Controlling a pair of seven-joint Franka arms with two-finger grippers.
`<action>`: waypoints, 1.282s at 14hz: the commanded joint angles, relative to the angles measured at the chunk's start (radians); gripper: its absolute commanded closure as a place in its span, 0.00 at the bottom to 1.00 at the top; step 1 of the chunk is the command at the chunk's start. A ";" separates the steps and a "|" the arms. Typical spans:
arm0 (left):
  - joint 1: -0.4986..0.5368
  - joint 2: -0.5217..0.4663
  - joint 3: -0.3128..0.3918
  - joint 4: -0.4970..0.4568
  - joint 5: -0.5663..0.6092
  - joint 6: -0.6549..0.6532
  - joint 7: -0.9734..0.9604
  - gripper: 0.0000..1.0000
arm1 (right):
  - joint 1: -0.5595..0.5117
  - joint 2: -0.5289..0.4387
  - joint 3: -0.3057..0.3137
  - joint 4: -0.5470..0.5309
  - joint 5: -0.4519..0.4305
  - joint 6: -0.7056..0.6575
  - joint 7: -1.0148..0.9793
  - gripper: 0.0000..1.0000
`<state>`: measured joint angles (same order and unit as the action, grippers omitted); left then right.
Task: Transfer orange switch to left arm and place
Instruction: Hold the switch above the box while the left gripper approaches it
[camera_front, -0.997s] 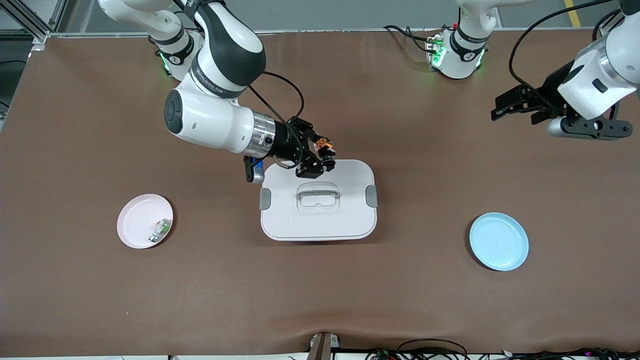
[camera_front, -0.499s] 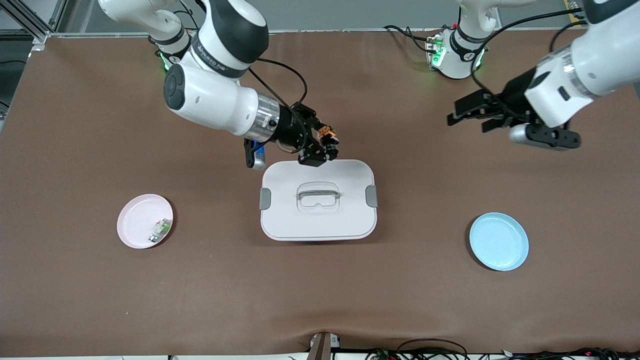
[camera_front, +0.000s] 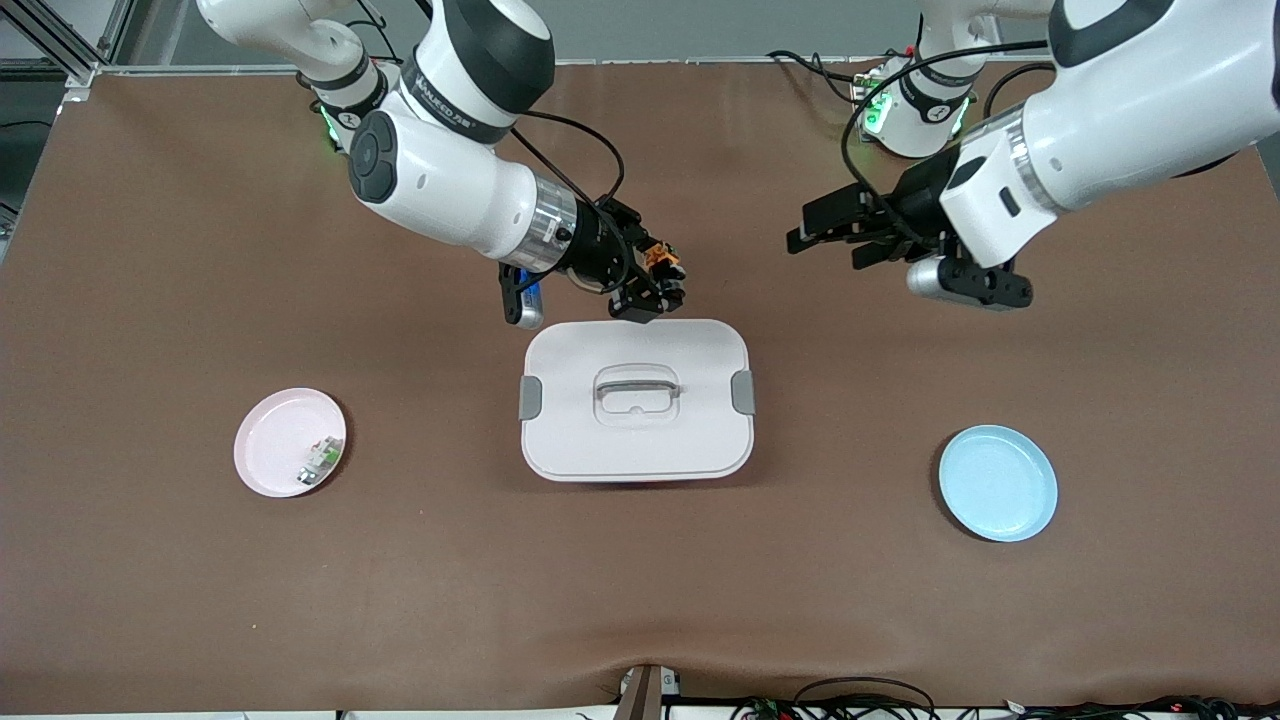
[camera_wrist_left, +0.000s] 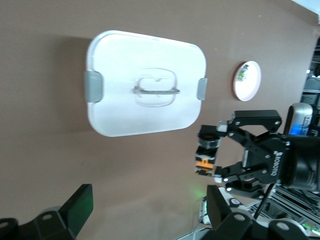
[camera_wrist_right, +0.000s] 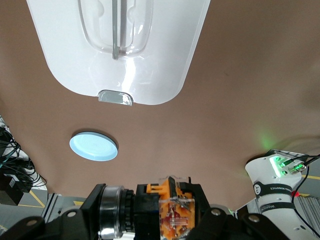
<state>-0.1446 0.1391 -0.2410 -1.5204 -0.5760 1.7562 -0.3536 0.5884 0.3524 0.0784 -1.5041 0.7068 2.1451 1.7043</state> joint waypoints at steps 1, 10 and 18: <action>-0.010 -0.003 -0.055 -0.064 -0.033 0.116 0.002 0.00 | 0.007 -0.018 -0.009 -0.008 -0.012 -0.010 0.021 0.78; -0.010 -0.009 -0.173 -0.219 -0.116 0.360 -0.008 0.06 | 0.007 -0.020 -0.009 -0.011 -0.016 -0.019 0.018 0.78; -0.012 0.000 -0.228 -0.279 -0.117 0.470 -0.008 0.17 | 0.007 -0.020 -0.009 -0.011 -0.016 -0.019 0.017 0.78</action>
<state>-0.1602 0.1539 -0.4556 -1.7808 -0.6690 2.2052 -0.3594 0.5884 0.3520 0.0763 -1.5044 0.7023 2.1330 1.7043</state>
